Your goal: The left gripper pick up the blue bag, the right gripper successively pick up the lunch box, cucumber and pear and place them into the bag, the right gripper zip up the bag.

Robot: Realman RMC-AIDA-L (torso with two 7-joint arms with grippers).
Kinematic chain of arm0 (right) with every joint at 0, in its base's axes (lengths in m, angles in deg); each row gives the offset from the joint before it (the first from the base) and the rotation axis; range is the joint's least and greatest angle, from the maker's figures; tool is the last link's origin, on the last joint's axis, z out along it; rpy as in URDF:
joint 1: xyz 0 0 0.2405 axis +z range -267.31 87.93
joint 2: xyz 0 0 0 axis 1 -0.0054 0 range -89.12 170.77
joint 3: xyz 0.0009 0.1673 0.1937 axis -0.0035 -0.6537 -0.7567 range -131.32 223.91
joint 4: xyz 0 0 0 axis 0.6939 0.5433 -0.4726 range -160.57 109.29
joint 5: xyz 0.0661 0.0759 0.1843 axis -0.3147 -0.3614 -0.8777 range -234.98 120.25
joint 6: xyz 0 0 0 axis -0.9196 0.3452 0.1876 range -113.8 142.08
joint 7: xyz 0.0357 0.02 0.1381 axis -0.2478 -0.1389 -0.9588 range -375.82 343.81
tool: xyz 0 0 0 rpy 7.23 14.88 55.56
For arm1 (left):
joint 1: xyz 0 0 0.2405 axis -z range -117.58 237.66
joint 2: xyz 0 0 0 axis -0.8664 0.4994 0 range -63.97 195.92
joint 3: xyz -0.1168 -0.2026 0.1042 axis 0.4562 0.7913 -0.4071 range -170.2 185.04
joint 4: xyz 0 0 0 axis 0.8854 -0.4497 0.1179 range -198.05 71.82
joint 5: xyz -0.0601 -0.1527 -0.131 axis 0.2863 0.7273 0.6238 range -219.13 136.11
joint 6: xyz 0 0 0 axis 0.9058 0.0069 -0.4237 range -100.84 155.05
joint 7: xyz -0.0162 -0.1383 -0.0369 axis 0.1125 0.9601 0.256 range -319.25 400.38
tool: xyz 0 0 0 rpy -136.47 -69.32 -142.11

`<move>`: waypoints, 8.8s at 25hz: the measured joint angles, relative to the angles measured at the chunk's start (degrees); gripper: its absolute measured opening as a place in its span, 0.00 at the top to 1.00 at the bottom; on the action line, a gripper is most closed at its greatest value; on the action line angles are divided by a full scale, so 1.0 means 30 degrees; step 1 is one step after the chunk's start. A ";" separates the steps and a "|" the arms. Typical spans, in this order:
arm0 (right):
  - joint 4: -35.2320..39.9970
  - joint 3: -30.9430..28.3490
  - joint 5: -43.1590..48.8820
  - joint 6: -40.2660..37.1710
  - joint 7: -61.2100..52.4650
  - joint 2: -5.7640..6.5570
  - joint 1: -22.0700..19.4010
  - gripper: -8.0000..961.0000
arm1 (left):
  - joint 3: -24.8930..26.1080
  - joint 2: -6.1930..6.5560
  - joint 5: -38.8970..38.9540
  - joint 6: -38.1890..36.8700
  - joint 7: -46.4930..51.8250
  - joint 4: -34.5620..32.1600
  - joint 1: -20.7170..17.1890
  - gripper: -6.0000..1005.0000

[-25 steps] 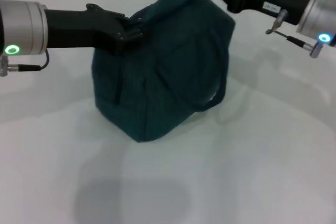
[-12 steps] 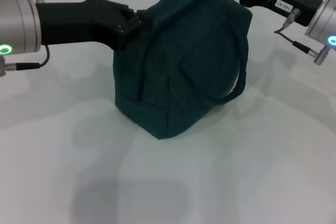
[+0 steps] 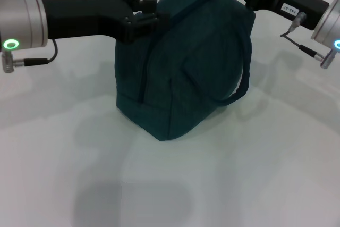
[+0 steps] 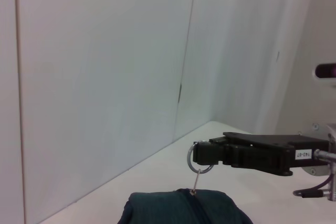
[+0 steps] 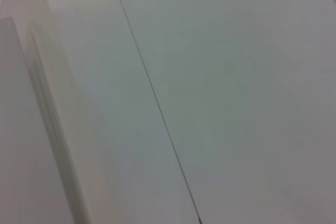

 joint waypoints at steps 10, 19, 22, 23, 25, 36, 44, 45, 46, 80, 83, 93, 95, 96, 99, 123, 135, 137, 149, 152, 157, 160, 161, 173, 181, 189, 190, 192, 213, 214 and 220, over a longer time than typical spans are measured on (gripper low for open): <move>-0.0008 0.0000 0.0000 -0.0014 0.0056 0.0037 -0.0028 0.98 | -0.1686 0.0020 -0.0145 0.1335 -0.0987 0.0712 0.0256 0.41; -0.0009 0.0000 0.0064 -0.0030 0.0088 0.0037 -0.0048 0.98 | -0.2217 0.0025 -0.0884 0.2119 -0.1163 0.1110 0.0367 0.17; -0.0009 0.0000 0.0124 -0.0031 0.0093 0.0036 -0.0008 0.98 | -0.2224 0.0004 -0.0981 0.2473 -0.1163 0.1424 0.0388 0.14; -0.0010 0.0000 0.0142 -0.0031 0.0094 0.0036 0.0002 0.98 | -0.2224 0.0004 -0.0984 0.2649 -0.1164 0.1542 0.0382 0.13; -0.0009 0.0001 0.0160 -0.0027 0.0098 0.0035 0.0009 0.98 | -0.2222 0.0015 -0.0987 0.2854 -0.1183 0.1725 0.0368 0.12; -0.0009 0.0000 0.0169 0.0013 0.0112 0.0035 0.0007 0.98 | -0.2373 0.0051 -0.1001 0.2970 -0.1300 0.2413 0.0483 0.12; -0.0009 0.0000 0.0191 0.0029 0.0112 0.0035 0.0006 0.98 | -0.2410 0.0022 -0.0998 0.2970 -0.1479 0.2552 0.0459 0.16; -0.0008 0.0000 0.0191 0.0032 0.0112 0.0036 0.0006 0.98 | -0.2416 0.0021 -0.0999 0.2970 -0.1481 0.2626 0.0486 0.17; -0.0008 -0.0001 0.0189 0.0035 0.0112 0.0036 0.0005 0.98 | -0.2416 0.0026 -0.0999 0.2964 -0.1483 0.2703 0.0514 0.18; -0.0412 -0.0470 -0.0244 -0.0211 -0.0924 -0.0060 -0.0242 0.98 | -0.2676 0.0049 0.0022 0.2773 -0.2970 0.2629 0.0375 0.80; -0.0537 -0.0470 -0.0382 -0.0271 -0.1477 -0.0078 -0.0248 0.98 | -0.2721 0.0037 0.0043 0.2766 -0.3196 0.2539 0.0359 0.82; -0.1200 -0.0431 -0.1317 -0.0356 -0.2142 -0.0112 -0.0257 0.98 | -0.2924 0.0031 0.0260 0.2784 -0.4022 0.2527 0.0364 0.89; -0.1212 -0.0434 -0.1382 -0.0380 -0.2145 -0.0101 -0.0272 0.98 | -0.2923 0.0048 0.0264 0.2767 -0.4117 0.2559 0.0390 0.91; -0.1211 -0.0435 -0.1392 -0.0387 -0.2146 -0.0099 -0.0277 0.98 | -0.2923 0.0055 0.0265 0.2766 -0.4132 0.2567 0.0407 0.92; -0.1227 -0.0440 -0.1540 -0.0431 -0.2148 -0.0081 -0.0282 0.98 | -0.2923 0.0054 0.0271 0.2764 -0.4138 0.2582 0.0460 0.93; -0.3327 -0.0470 -0.4362 -0.0704 -0.6436 -0.0093 -0.0854 0.98 | -0.2705 0.0078 0.3420 0.2751 -0.5901 0.2188 0.0234 0.95; -0.4231 -0.0460 -0.5286 -0.0366 -0.7575 -0.0113 -0.0954 0.98 | -0.2704 0.0098 0.5664 0.2734 -0.7680 0.1435 -0.0757 0.95; -0.4197 -0.0380 -0.5258 -0.0460 -0.7576 -0.0113 -0.0895 0.98 | -0.2705 0.0101 0.5684 0.2734 -0.7728 0.1432 -0.0786 0.95; -0.4163 -0.0153 -0.5121 -0.0743 -0.7440 -0.0103 -0.0975 0.98 | -0.2707 0.0075 0.5746 0.2734 -0.7578 0.1523 -0.0771 0.95; -0.4115 0.0107 -0.5106 -0.1059 -0.7441 -0.0061 -0.0983 0.98 | -0.2707 0.0077 0.5681 0.2733 -0.7506 0.1529 -0.0708 0.95; -0.4148 0.0140 -0.5094 -0.1403 -0.7483 0.0145 -0.1164 0.89 | -0.2708 0.0069 0.5615 0.2854 -0.7478 0.1724 -0.0654 0.95; -0.4045 0.0066 -0.5098 -0.1876 -0.7419 0.0480 -0.1558 0.80 | -0.2708 0.0047 0.5656 0.3094 -0.7498 0.2318 -0.0477 0.95; -0.4039 0.0047 -0.5123 -0.2038 -0.7417 0.0628 -0.1708 0.69 | -0.2708 0.0038 0.5712 0.3213 -0.7528 0.2608 -0.0368 0.95; -0.3968 -0.1230 -0.5100 -0.3253 -0.7118 0.1212 -0.2684 0.26 | -0.2934 -0.0023 0.8401 0.4162 -0.9825 0.7802 0.1373 0.94; -0.3962 -0.1231 -0.5088 -0.3652 -0.7109 0.1327 -0.2757 0.11 | -0.2788 -0.0013 1.1118 0.4186 -1.3172 1.2906 0.2890 0.89; -0.3962 -0.1228 -0.5069 -0.3808 -0.7096 0.1333 -0.2778 0.09 | -0.2795 -0.0011 1.3467 0.4008 -1.5393 1.3979 0.2536 0.71; -0.3962 -0.1201 -0.5046 -0.3814 -0.7074 0.1353 -0.2773 0.09 | -0.2824 -0.0011 1.3576 0.3980 -1.5403 1.3988 0.2494 0.67; -0.3940 -0.1131 -0.4629 -0.3847 -0.6908 0.1492 -0.2671 0.09 | -0.2860 -0.0011 1.3724 0.3802 -1.5301 1.4000 0.2432 0.59; 0.2121 -0.1231 0.4850 -0.8479 0.0491 0.1607 -0.2769 0.09 | 0.4681 0.2258 0.6026 -0.6020 -0.9350 1.1252 0.3268 0.13; 0.2900 -0.1238 0.6575 -0.8758 0.1728 0.1220 -0.2800 0.09 | 0.5036 0.2293 0.5774 -0.6818 -0.9606 1.1238 0.3075 0.13; 0.4646 -0.0984 1.0627 -0.8189 0.2294 0.0111 -0.2699 0.09 | 0.5806 0.2311 0.5186 -1.0226 -1.2834 1.1959 0.1241 0.13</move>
